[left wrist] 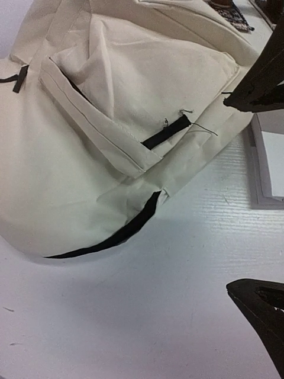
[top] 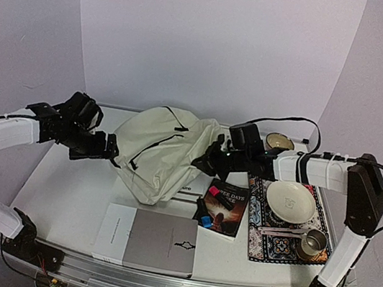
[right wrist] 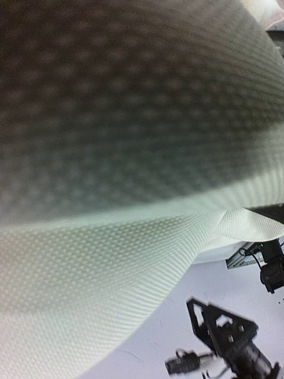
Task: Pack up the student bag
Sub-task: Pick up the book from the student bag.
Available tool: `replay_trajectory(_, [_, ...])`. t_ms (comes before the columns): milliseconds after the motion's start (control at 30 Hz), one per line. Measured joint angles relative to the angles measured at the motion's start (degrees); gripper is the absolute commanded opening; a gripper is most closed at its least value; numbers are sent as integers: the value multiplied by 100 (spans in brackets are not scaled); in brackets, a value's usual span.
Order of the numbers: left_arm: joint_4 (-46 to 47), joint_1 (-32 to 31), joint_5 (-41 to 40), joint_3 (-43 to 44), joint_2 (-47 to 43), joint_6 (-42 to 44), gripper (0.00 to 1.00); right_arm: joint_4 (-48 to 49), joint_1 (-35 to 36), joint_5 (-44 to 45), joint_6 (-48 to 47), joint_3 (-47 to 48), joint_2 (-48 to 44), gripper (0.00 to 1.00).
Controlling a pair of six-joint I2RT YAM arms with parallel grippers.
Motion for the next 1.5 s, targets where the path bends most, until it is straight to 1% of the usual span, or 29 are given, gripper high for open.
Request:
replay_trajectory(233, [1479,33,149,-917,26,-958,93,59,91,-14,41,-11,-193,0])
replay_trajectory(333, [2166,188,229,-1243,137,-1370,90,118,102,-14,53,-69,-193,0])
replay_trajectory(533, [3280,573,546,-1624,843,-2029,82,278,132,-31,73,-261,-193,0])
replay_trajectory(700, [3904,625,756,-1638,1387,-2273,71,378,142,-97,101,-387,-193,0])
replay_trajectory(800, [4192,645,890,-1638,1723,-2362,59,468,142,-121,102,-431,-193,0])
replay_trajectory(833, [4262,651,925,-1638,1825,-2395,53,492,142,-124,102,-443,-193,0])
replay_trajectory(900, [4399,668,998,-1638,2014,-2465,38,542,142,-137,97,-459,-193,0])
replay_trajectory(933, [4463,684,1033,-1638,2096,-2462,27,563,142,-142,93,-461,-193,0])
replay_trajectory(1033, [4620,724,1168,-1633,2281,-2555,2,587,142,-193,79,-461,-193,0])
replay_trajectory(1067, [4648,726,1200,-1625,2302,-2556,0,592,144,-214,66,-461,-193,0])
replay_trajectory(1267, [4668,739,1289,-1555,2175,-2527,0,546,150,-283,-44,-408,-193,1])
replay_trajectory(1333, [4550,757,1285,-1545,1930,-2510,0,423,150,-285,-117,-302,-193,2])
replay_trajectory(1433, [4257,774,1272,-1484,1329,-2414,0,144,150,-297,-293,-34,-193,3])
replay_trajectory(1500, [4139,780,1262,-1448,907,-2361,0,39,150,-309,-382,56,-195,7])
